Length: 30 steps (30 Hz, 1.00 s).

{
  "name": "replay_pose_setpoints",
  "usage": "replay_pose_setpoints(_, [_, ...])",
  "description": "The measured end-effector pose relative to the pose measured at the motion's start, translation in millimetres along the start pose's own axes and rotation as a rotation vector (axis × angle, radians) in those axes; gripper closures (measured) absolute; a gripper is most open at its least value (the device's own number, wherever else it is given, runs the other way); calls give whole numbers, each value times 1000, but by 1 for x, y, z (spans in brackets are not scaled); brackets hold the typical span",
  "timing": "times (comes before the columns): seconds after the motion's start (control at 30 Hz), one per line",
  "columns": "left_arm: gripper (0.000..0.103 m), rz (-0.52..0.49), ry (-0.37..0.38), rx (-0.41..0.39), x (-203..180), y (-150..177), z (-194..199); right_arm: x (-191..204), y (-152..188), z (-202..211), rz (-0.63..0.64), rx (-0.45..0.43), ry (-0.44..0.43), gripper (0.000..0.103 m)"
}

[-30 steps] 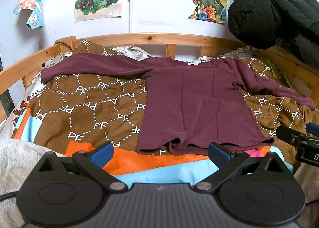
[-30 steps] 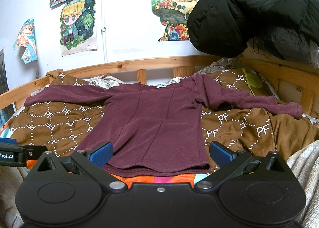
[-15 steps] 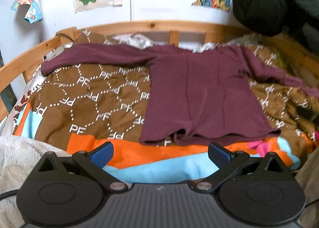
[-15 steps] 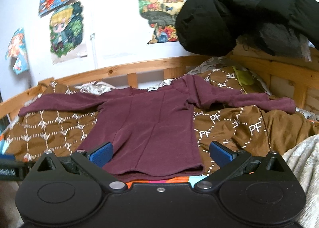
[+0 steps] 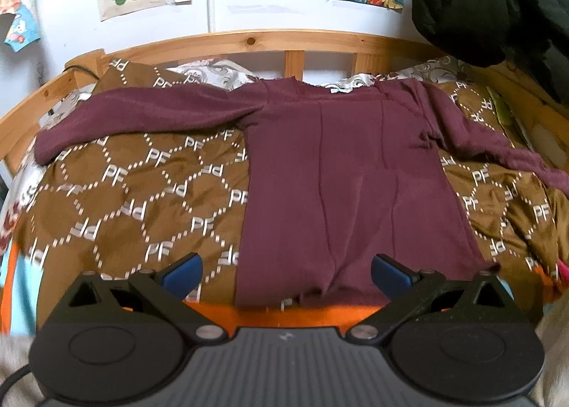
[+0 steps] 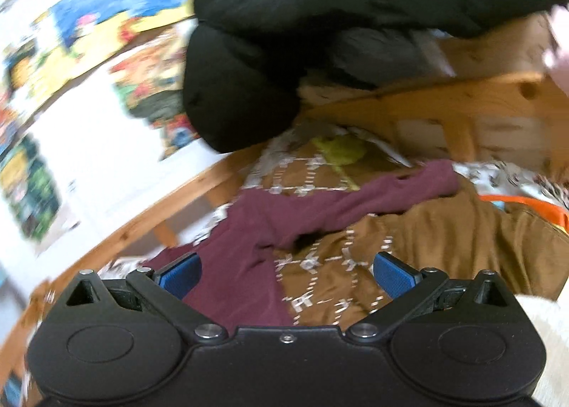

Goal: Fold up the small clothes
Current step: 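Reach the right tool to the maroon shirt's sleeve cuff and close on it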

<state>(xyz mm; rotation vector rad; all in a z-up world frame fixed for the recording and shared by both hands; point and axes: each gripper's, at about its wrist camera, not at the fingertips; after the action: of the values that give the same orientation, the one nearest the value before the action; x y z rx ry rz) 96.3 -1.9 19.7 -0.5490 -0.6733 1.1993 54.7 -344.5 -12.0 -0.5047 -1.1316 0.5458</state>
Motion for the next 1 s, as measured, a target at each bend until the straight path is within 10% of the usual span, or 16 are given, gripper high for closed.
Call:
replay_pose_setpoints(0.4, [1, -43, 109, -52, -1, -69, -88, -46, -53, -94, -322, -32, 172, 0])
replay_pose_setpoints(0.67, [1, 26, 136, 28, 8, -51, -140, -76, -73, -154, -399, -78, 311, 0])
replay_pose_setpoints(1.0, [1, 158, 212, 87, 29, -39, -154, -84, -68, -194, -247, -183, 435, 5])
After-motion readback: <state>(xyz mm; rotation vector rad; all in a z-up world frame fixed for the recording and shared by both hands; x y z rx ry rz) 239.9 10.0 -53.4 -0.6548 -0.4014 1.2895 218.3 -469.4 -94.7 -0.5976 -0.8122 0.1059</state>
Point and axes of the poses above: each gripper's, at about its wrist camera, not at the fingertips, and z roughly against the way its jaws point, x to its left, y to its underside, and after that the axes turned 15 degrees about -z, right-handed
